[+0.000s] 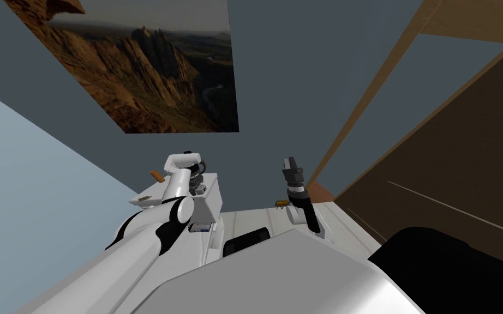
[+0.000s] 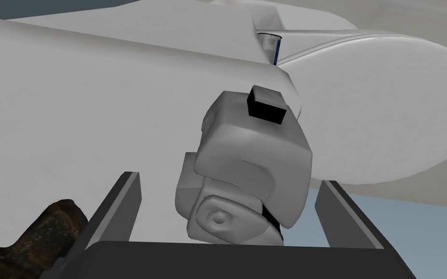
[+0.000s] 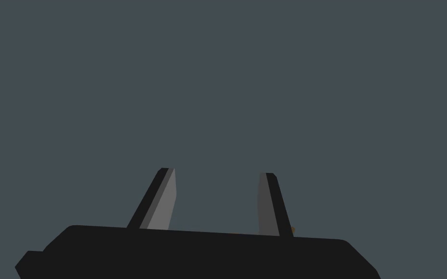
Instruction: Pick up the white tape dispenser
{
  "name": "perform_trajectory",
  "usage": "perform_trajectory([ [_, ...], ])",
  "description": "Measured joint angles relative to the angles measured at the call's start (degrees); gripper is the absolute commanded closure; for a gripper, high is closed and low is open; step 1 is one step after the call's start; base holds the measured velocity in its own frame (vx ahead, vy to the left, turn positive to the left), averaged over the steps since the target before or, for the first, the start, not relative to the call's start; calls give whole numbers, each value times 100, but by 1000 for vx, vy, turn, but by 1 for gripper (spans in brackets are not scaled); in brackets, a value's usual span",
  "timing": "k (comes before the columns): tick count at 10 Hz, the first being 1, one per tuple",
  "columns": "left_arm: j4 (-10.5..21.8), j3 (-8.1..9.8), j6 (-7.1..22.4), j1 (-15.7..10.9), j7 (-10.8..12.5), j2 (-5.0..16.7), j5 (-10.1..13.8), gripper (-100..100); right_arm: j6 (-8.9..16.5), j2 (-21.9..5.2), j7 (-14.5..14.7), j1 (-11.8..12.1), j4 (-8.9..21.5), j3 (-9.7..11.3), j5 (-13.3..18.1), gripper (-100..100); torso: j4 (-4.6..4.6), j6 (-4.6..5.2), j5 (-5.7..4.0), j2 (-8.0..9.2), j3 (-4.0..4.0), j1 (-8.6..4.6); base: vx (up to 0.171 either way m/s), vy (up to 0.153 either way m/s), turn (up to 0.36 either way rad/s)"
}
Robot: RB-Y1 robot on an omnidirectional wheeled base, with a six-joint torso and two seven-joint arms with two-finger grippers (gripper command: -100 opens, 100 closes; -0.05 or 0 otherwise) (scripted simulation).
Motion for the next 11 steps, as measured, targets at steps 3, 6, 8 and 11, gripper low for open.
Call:
perform_trajectory([
  [3, 61, -9, -115, 37, 26, -21, 14, 100, 0, 0, 0, 0, 0, 0, 0, 0, 1, 3, -1, -3, -1, -4, -2, 2, 0],
  [6, 63, -9, -110, 39, 25, -22, 14, 100, 0, 0, 0, 0, 0, 0, 0, 0, 0, 4, -1, -13, -6, -2, 0, 0, 0],
  [8, 63, -9, -111, 40, 25, -22, 14, 100, 0, 0, 0, 0, 0, 0, 0, 0, 0, 4, -1, -13, -7, -3, 6, -6, -8],
  [11, -66, 2, 100, -46, 0, 0, -26, 0, 0, 0, 0, 0, 0, 0, 0, 0, 0, 5, -4, -14, -7, -10, 8, -8, -5],
])
